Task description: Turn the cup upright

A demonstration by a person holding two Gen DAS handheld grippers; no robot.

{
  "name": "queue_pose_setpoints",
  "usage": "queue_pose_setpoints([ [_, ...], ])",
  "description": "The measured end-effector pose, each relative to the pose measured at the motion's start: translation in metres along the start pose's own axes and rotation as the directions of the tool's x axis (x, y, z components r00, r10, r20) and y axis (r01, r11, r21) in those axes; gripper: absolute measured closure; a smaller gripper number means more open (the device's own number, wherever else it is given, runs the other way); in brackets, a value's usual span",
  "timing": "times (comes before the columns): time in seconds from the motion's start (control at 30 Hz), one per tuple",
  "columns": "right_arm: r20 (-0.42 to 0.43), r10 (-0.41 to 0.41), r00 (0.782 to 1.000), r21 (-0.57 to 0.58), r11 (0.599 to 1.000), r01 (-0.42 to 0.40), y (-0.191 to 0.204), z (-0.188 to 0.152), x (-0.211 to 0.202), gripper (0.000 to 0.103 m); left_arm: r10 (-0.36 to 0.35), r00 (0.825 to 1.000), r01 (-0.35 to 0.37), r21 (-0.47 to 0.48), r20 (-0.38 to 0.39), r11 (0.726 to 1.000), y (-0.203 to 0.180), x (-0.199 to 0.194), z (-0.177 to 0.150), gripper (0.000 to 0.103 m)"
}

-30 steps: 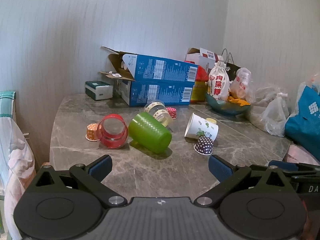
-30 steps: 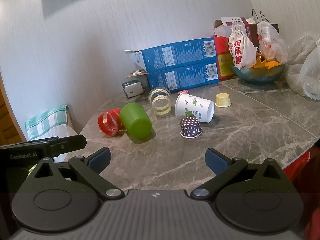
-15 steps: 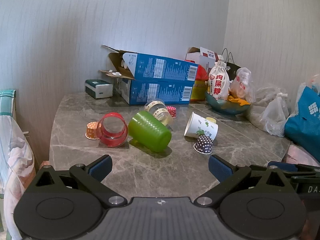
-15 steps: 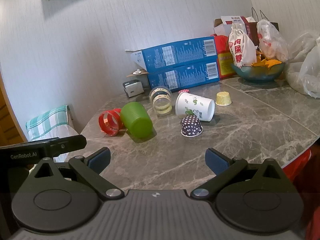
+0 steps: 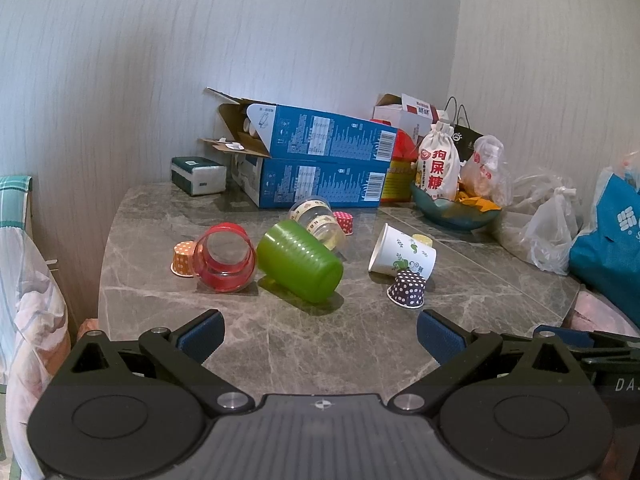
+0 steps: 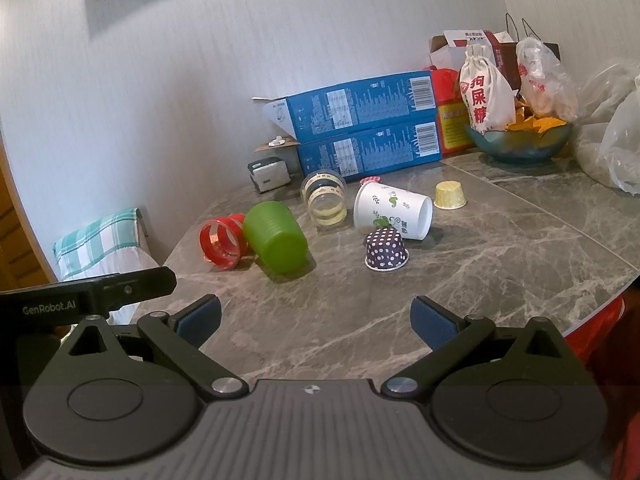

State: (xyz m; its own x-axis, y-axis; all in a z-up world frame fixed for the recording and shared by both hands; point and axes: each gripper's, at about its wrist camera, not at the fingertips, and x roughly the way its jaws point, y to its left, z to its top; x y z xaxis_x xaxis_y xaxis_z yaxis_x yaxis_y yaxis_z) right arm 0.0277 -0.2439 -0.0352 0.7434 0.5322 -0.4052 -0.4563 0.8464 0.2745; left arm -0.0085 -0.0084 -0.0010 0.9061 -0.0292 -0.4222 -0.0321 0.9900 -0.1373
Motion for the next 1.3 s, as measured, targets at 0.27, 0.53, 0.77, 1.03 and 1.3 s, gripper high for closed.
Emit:
queue_pose_setpoints([
  [0.27, -0.002, 0.002, 1.0, -0.002, 1.0, -0.002, -0.0001, -0.0013, 0.0003, 0.001, -0.002, 1.0, 0.002, -0.003, -0.003, 1.0, 0.0001, 0.0002, -0.0008, 0.0],
  [0.53, -0.007, 0.001, 1.0, -0.003, 1.0, -0.001, 0.0007, -0.0015, 0.0007, 0.001, 0.001, 1.0, -0.001, -0.015, -0.004, 1.0, 0.0009, 0.0005, -0.0026, 0.0],
  [0.77, -0.008, 0.003, 1.0, -0.004, 1.0, -0.003, 0.0006, -0.0017, 0.0007, 0.001, 0.0, 1.0, 0.0, -0.021, -0.01, 1.0, 0.0019, 0.0015, -0.0017, 0.0],
  [1.03, -0.01, 0.005, 1.0, -0.005, 1.0, -0.005, 0.0001, -0.0021, 0.001, 0.001, 0.005, 1.0, -0.005, -0.034, -0.021, 0.999, 0.004, 0.003, -0.0014, 0.0],
  [1.3, -0.014, 0.007, 1.0, -0.004, 1.0, -0.007, -0.0003, -0.0024, 0.0027, 0.001, 0.012, 0.999, -0.013, -0.037, -0.037, 0.999, 0.0038, 0.007, 0.0008, 0.0],
])
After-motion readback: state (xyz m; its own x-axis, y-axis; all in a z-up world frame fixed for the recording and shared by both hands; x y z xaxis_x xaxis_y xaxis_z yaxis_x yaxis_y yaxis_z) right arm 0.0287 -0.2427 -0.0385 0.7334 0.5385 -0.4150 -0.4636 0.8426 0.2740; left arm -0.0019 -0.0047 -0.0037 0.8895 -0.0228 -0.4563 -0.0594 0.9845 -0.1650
